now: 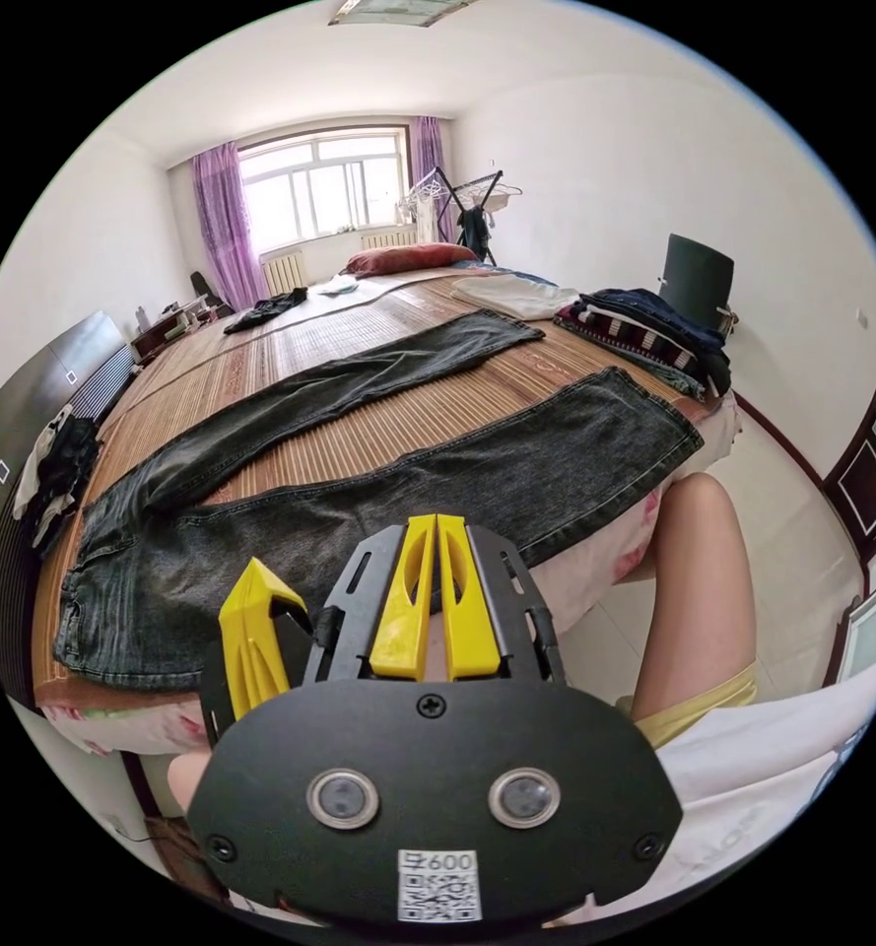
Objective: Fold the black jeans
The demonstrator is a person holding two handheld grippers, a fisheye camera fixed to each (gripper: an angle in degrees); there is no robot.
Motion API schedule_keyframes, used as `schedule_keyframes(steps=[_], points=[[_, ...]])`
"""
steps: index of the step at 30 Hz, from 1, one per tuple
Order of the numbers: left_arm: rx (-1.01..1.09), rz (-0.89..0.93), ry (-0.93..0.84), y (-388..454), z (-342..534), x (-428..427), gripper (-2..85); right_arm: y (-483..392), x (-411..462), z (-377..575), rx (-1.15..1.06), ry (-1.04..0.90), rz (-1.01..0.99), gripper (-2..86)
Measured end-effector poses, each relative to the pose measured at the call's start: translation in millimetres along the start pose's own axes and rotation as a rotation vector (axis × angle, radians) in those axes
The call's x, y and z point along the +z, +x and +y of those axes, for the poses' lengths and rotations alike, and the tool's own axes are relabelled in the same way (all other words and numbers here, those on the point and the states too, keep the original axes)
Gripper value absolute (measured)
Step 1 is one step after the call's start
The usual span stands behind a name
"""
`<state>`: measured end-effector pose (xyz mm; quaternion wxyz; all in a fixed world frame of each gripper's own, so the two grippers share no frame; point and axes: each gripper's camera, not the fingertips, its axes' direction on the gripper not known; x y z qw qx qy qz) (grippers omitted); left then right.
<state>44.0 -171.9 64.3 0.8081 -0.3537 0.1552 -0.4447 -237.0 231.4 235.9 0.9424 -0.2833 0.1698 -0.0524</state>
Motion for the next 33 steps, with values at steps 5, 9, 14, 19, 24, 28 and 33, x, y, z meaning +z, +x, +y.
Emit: schedule_keyframes(steps=[5, 9, 14, 19, 24, 28, 33], points=[[0.024, 0.000, -0.008, 2, 4, 0, 0.1, 9, 3, 14, 0.017, -0.017, -0.013, -0.9], [0.018, -0.003, -0.010, -2, 4, 0, 0.1, 7, 1, 24, 0.006, -0.018, -0.010, -0.9], [0.006, -0.010, -0.010, -7, 0, 0, 0.1, 2, 0, 33, -0.010, -0.027, -0.005, -0.8], [0.020, -0.010, -0.006, -9, -2, -4, 0.1, 5, -2, 47, 0.002, -0.028, -0.013, -0.8], [-0.015, 0.016, -0.002, -16, -6, -9, 0.2, -1, -10, 59, -0.016, -0.004, 0.022, -0.8], [-0.044, 0.020, -0.002, -21, -10, -9, 0.2, -11, -12, 65, -0.042, 0.004, 0.039, -0.8], [-0.063, 0.022, -0.013, -26, -11, -6, 0.2, -19, -5, 74, -0.058, -0.004, 0.060, -0.9]])
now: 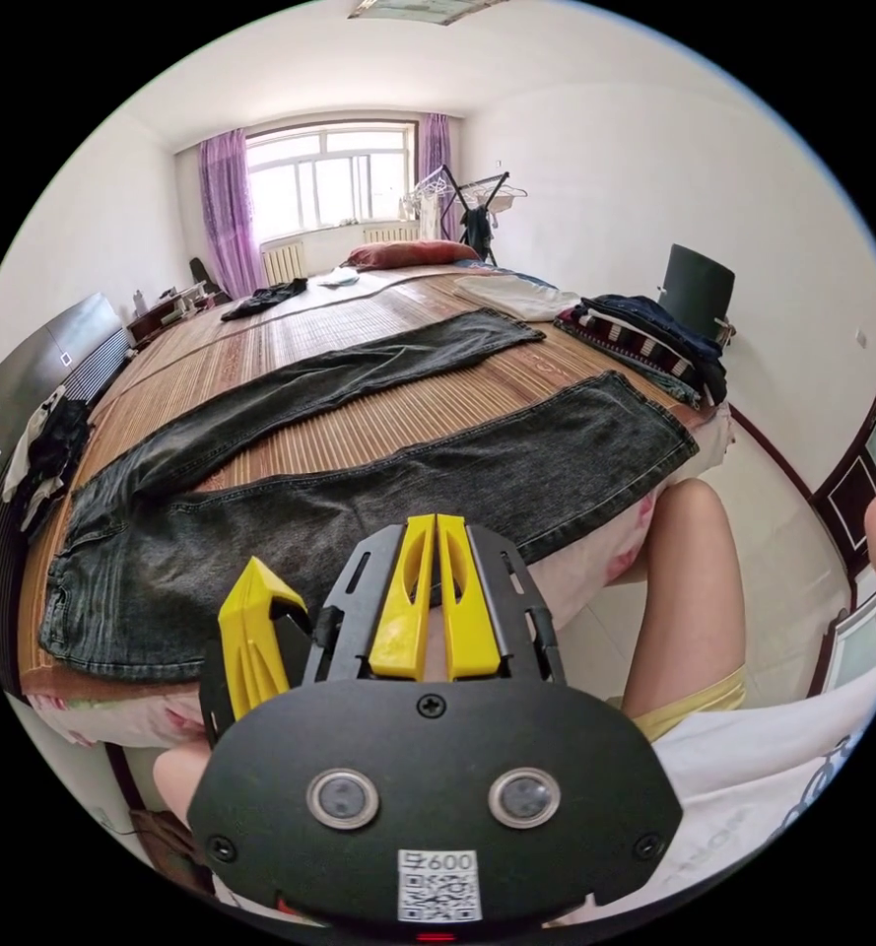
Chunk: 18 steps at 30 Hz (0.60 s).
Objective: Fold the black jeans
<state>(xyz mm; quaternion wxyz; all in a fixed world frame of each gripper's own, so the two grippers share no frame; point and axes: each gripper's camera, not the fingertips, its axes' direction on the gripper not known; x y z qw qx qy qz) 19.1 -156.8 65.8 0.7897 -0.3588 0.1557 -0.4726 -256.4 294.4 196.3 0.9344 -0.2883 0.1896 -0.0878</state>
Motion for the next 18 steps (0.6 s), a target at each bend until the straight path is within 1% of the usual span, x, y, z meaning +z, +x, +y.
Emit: schedule_keyframes(steps=[8, 13, 18], points=[[0.005, -0.011, -0.014, -6, 1, -1, 0.1, -10, 9, 14, -0.005, -0.024, -0.004, -0.9], [-0.039, -0.003, -0.013, -15, -3, 1, 0.0, -31, 7, 15, -0.046, -0.006, 0.030, -0.9], [-0.037, -0.012, 0.020, -19, -19, 1, 0.0, -45, -3, 5, -0.044, 0.020, 0.012, -0.9]])
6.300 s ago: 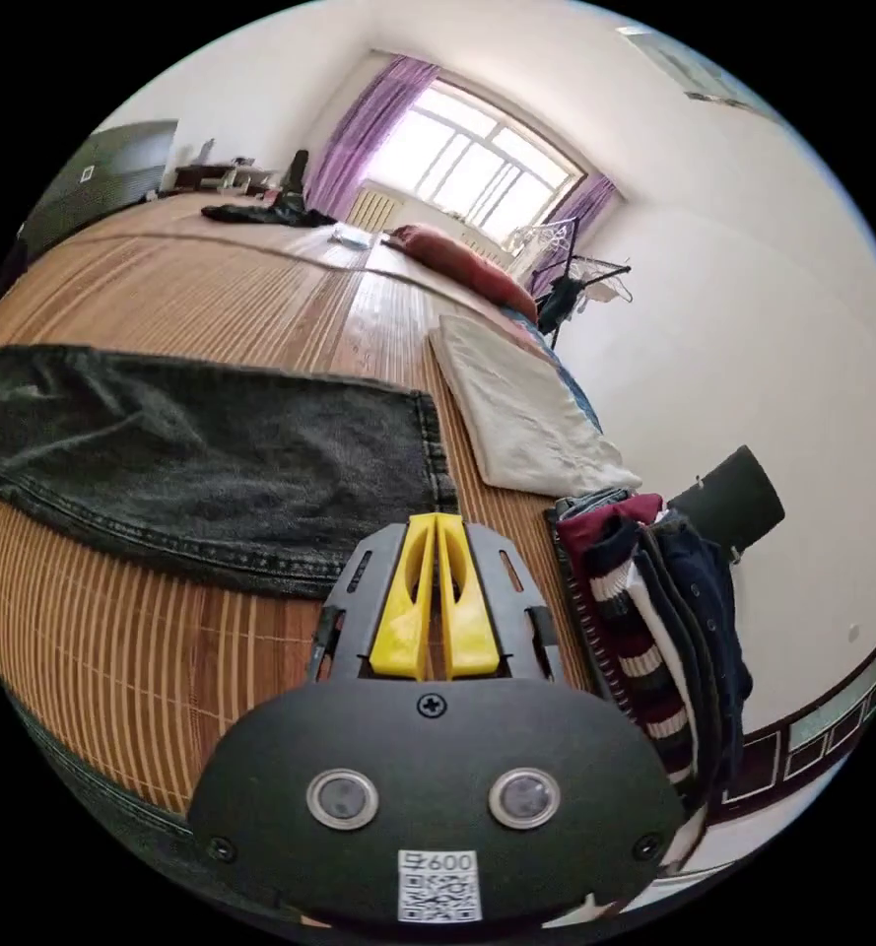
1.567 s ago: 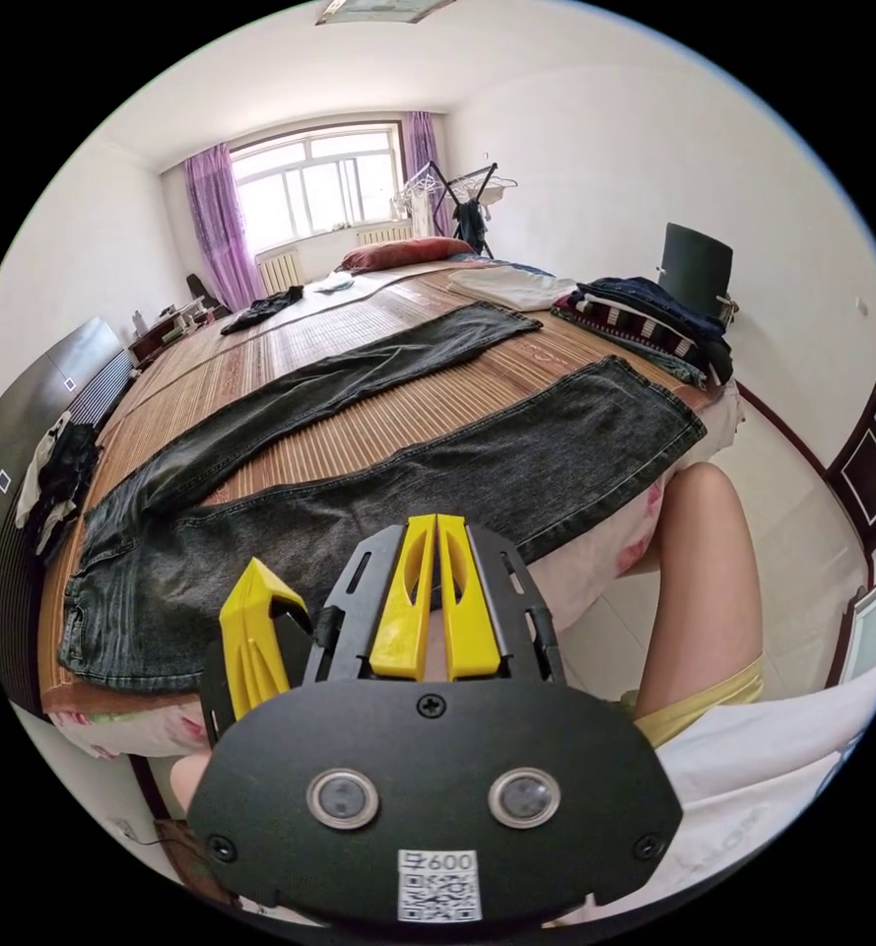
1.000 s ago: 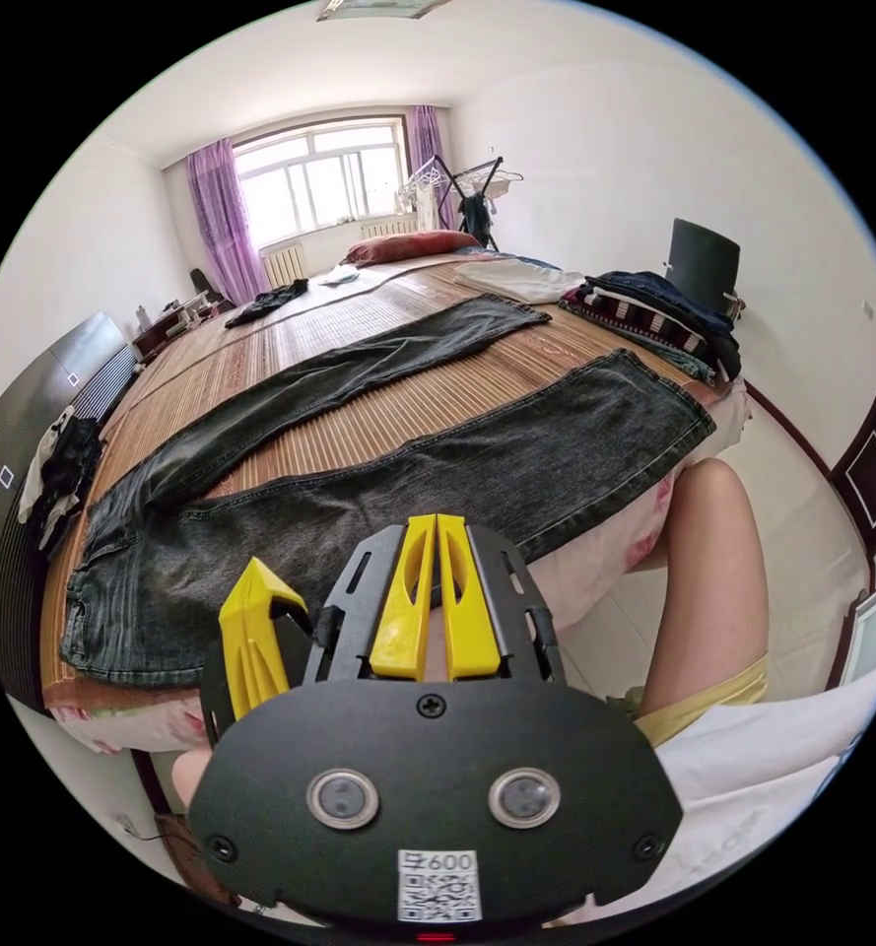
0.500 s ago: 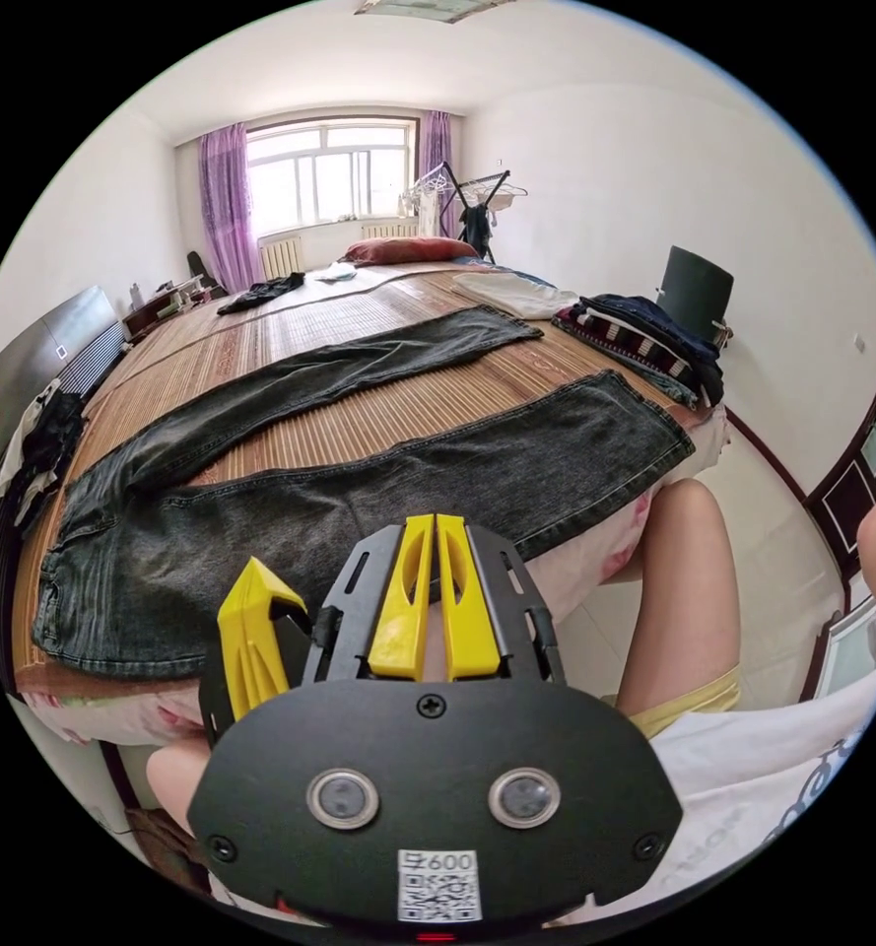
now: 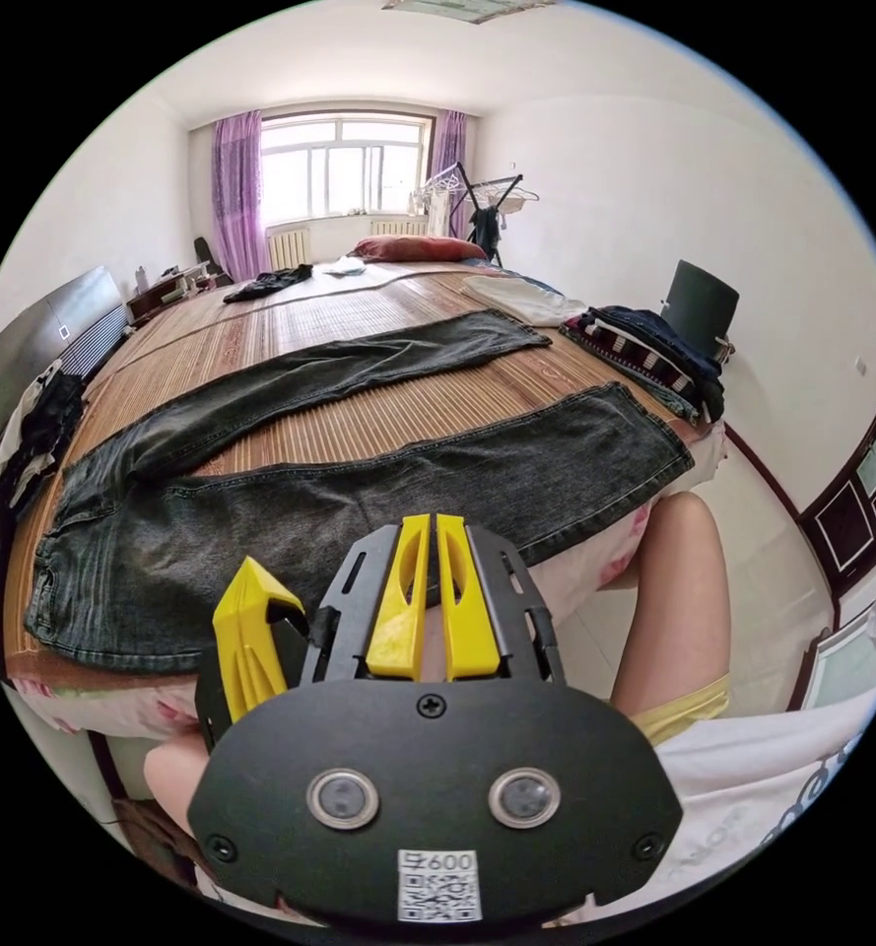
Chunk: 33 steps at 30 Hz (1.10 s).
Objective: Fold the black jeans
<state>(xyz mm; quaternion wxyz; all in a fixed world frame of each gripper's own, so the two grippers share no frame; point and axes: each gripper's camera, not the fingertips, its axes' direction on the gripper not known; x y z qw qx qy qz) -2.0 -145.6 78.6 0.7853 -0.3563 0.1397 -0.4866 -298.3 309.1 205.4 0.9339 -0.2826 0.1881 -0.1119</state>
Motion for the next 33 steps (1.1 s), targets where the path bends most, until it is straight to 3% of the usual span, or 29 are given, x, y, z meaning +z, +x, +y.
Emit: schedule_keyframes(steps=[33], points=[[0.067, -0.018, -0.011, -8, 16, 29, 0.1, -35, 37, -44, 0.041, -0.055, -0.040, -0.9]])
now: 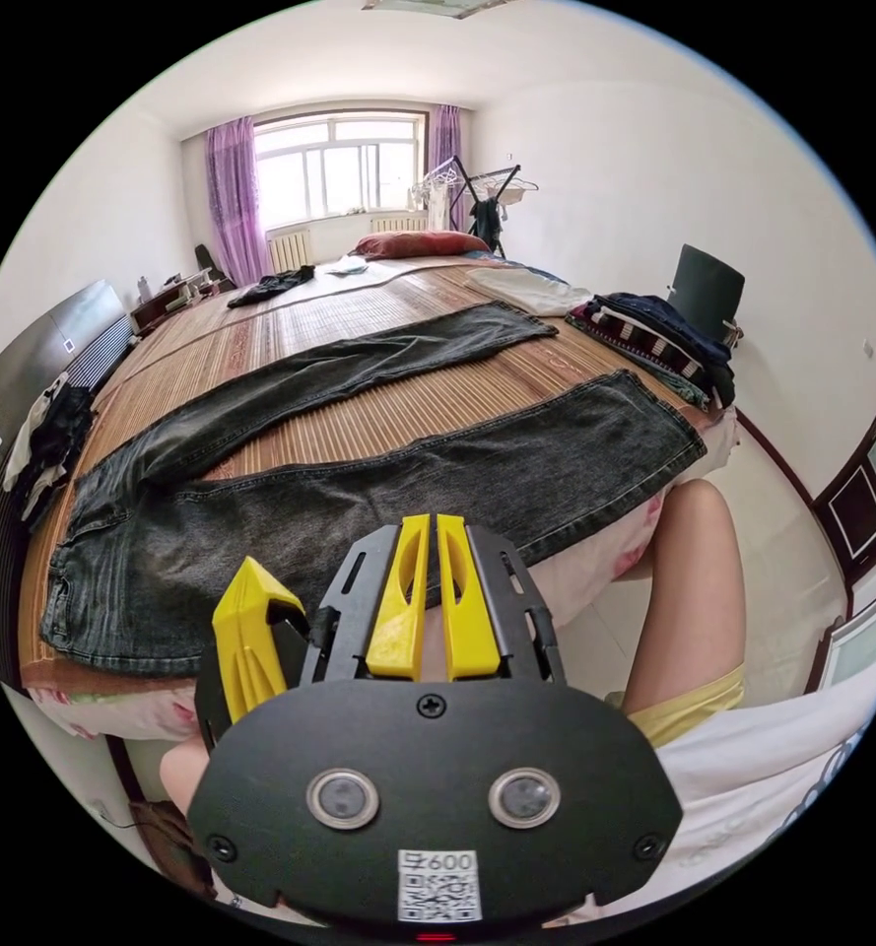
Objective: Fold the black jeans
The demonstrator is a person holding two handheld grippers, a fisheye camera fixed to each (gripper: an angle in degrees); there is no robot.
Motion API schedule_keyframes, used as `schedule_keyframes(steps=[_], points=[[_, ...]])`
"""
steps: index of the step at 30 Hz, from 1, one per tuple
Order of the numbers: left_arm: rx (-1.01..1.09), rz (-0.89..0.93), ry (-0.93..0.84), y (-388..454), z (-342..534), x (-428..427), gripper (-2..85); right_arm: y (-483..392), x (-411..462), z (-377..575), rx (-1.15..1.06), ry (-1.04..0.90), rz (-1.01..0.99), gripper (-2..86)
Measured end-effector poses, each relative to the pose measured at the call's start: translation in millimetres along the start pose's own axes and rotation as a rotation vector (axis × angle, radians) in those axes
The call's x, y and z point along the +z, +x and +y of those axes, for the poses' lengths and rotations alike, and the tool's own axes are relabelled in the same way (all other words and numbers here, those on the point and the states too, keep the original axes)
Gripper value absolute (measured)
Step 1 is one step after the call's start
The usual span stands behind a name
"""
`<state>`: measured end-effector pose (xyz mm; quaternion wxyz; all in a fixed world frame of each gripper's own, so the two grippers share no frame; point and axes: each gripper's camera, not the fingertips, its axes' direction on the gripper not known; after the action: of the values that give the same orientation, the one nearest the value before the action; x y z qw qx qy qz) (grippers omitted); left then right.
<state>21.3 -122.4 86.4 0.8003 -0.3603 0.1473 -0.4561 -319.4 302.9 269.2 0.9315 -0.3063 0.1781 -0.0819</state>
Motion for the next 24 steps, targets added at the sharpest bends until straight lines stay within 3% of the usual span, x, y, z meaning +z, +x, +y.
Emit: schedule_keyframes(steps=[24], points=[[-0.020, 0.009, 0.000, 16, 44, 24, 0.2, 29, 14, -29, -0.013, 0.012, 0.012, -0.9]])
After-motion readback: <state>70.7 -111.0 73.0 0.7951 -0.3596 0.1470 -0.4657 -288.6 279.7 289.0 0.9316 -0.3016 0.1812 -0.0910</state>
